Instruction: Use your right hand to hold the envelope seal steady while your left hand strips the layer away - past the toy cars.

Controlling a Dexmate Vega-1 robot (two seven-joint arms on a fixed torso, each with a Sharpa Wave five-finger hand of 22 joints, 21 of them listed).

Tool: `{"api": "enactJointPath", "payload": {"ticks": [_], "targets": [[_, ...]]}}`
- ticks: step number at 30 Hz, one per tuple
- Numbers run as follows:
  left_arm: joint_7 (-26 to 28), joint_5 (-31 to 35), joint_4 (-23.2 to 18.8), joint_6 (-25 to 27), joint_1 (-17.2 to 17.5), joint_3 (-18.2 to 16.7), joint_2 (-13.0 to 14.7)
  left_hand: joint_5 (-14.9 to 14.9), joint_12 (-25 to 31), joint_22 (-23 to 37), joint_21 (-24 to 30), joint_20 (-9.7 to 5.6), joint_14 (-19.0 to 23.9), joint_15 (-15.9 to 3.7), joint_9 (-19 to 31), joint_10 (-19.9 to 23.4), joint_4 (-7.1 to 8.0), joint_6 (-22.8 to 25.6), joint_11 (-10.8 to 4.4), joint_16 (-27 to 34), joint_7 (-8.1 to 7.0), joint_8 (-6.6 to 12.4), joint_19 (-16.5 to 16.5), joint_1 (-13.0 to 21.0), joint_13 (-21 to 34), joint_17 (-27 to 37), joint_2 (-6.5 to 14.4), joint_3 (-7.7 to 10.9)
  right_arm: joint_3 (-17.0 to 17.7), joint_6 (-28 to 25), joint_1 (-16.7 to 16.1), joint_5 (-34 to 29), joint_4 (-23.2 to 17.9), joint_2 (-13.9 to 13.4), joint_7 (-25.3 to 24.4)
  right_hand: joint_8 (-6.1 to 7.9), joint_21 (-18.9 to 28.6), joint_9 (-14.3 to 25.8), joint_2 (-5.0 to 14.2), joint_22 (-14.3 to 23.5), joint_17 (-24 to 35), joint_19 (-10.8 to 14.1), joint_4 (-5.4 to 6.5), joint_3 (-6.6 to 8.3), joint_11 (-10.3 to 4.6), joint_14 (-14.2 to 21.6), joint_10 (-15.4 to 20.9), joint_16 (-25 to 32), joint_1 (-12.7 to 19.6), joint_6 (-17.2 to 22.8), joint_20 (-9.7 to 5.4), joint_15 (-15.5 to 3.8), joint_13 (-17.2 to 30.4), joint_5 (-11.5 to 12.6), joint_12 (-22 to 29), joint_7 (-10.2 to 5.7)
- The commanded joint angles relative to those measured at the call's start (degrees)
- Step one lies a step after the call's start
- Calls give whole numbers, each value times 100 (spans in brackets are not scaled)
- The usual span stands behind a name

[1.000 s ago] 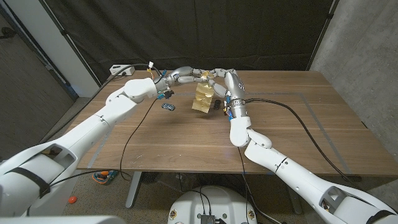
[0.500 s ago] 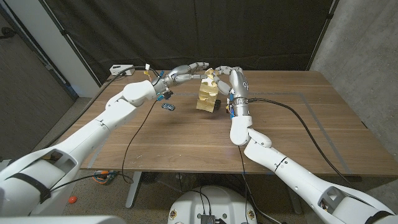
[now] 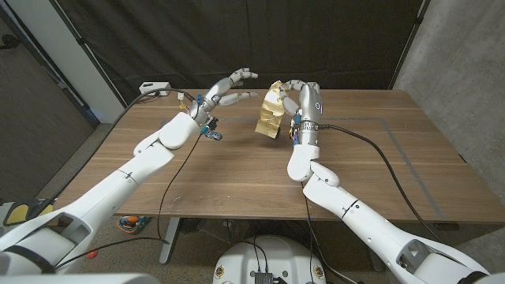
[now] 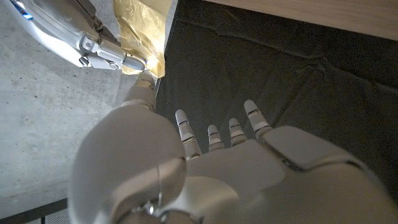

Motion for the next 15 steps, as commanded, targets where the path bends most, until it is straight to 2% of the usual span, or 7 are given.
{"api": "enactJointPath", "payload": {"ticks": [1, 4, 7, 8, 11, 15], "targets": [[488, 908, -563, -113, 302, -74, 282, 265, -24, 39, -92, 38, -248, 33, 13, -241, 59, -174, 61, -44, 3, -82, -430, -72, 14, 32, -200, -217, -52, -827, 18, -116, -167, 213, -327, 132, 52, 51, -31, 22, 34, 20, -13, 49, -50, 78, 100, 32, 78, 111, 47, -1003, 38, -25, 50, -48], [480, 1077, -689, -81, 362, -85, 359, 352, -36, 46, -120, 29, -422, 36, 12, -326, 77, -238, 77, -88, -1, -113, -472, -78, 14, 35, -213, -270, -73, -1115, 42, -97, -321, 259, -188, 130, 61, 52, -53, 31, 68, -3, -15, 44, -50, 99, 117, 61, 97, 117, 60, -1000, 52, -42, 64, -32], [691, 1398, -808, -24, 468, -123, 380, 385, -37, 47, -125, 24, -473, 9, 12, -354, 80, -258, 57, -95, -4, -123, -473, -58, 13, 36, -190, -274, -89, -1355, 73, -85, -430, 325, -132, 131, 74, 54, -70, 43, 119, -36, -8, 27, -49, 111, 139, 103, 107, 132, 92, -987, 68, -62, 83, -3], [756, 1435, -825, -12, 508, -138, 363, 448, 48, 42, -58, -16, -315, -31, 21, -190, 74, -189, 21, -9, -8, -95, -247, 16, 7, 29, -137, -280, -104, -1439, 85, -99, -470, 335, -113, 131, 76, 56, -74, 45, 126, -42, -8, 24, -49, 107, 144, 107, 109, 131, 94, -986, 71, -64, 86, -2], [999, 1647, -839, 41, 613, -165, 318, 477, 76, 34, -44, -31, -284, -62, 30, -136, 59, -117, -9, 8, -7, -64, -167, 93, 0, 23, -88, -267, -126, -1631, 102, -119, -593, 376, -100, 136, 105, 72, -72, 78, 188, -102, -2, 15, -44, 83, 193, 142, 137, 141, 134, -982, 95, -75, 122, 32], [1096, 1705, -788, 113, 676, -157, 276, 498, 138, 18, -34, -101, -224, -136, 54, 4, 22, 169, -131, 33, -4, 56, -43, 305, -19, 5, 78, -199, -209, -1945, 101, -248, -830, 347, -18, 160, 188, 98, -79, 145, 305, -175, 11, -7, -33, 85, 346, 217, 166, 198, 176, -978, 160, -69, 239, 101]]}}
